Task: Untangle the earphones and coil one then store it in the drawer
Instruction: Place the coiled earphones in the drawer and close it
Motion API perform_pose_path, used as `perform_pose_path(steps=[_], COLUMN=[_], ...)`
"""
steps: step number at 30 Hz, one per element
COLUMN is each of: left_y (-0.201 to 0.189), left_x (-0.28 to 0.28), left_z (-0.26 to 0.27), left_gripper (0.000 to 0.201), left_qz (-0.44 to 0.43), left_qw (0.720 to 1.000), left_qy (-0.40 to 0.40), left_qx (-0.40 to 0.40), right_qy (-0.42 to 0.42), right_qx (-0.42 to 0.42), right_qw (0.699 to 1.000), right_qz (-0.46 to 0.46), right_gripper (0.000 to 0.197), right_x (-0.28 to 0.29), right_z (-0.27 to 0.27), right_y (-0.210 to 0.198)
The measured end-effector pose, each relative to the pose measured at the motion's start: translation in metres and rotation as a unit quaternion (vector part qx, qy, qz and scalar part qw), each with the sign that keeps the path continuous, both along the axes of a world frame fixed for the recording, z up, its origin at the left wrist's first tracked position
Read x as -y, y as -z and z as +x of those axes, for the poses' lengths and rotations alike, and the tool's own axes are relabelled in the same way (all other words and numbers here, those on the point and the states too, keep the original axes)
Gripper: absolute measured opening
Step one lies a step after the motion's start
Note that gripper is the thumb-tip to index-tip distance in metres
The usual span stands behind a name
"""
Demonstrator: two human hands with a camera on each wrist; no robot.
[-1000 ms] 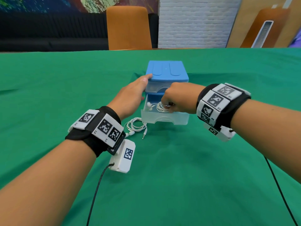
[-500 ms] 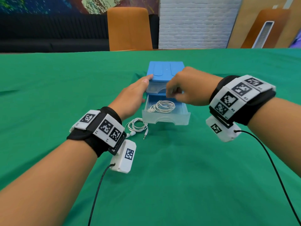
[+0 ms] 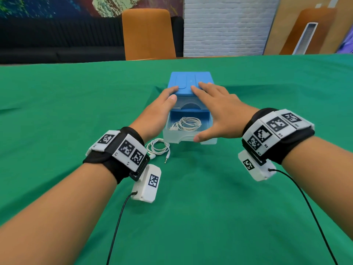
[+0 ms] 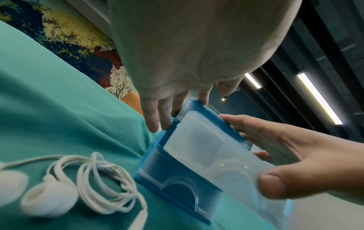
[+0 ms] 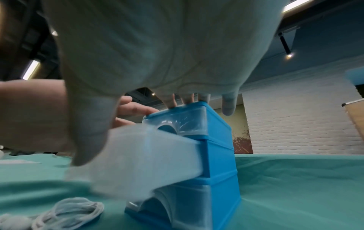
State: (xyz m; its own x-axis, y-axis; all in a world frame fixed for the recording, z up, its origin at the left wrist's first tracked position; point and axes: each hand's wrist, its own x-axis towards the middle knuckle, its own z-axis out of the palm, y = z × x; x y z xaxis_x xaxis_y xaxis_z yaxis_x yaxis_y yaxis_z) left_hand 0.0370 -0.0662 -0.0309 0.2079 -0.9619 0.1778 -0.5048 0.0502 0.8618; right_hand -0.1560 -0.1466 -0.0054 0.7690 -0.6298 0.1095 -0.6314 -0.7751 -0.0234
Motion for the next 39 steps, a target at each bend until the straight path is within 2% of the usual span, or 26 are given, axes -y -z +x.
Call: perform_pose_path(steps=[5,10,14,20,39], left_y=[0.004,0.003,0.007,0.008,0.002], left_x=[0.002,0.006,0.01,0.017,0.015], left_z=[-0.002,-0.004,-0.003,0.001,0.002], left_gripper=[0.039,0.042,0.041,0.031,0.032], left_qz=[-0.001,-0.009,-0.019,-0.016,0.006], left_qw=[1.0,1.0,1.0,0.999,0.998], left_qy=[-0.015,-0.012,-0.022,-0.047,-0.051], left_qx=[-0.011,-0.002,0.0,0.001,0.03], right_qy=[0.013,0.021,0.016,0.022,0.057], right_qx=[0.067,0.142,0.151,0.184,0.171], right_qw=[0.997,0.99,0.988,0.982,0.983], right_qz=[-0.031,0.014,0.002,-0.044,-0.035], right_gripper=[0.113,0.101,0.102,0.087,0.085], right_x=[0.01,0.027,0.032,0.036,0.033], right_z=[0.008,0.015,0.016,0.019,0.026], right_y=[0.015,0.016,0.022,0.033,0.029])
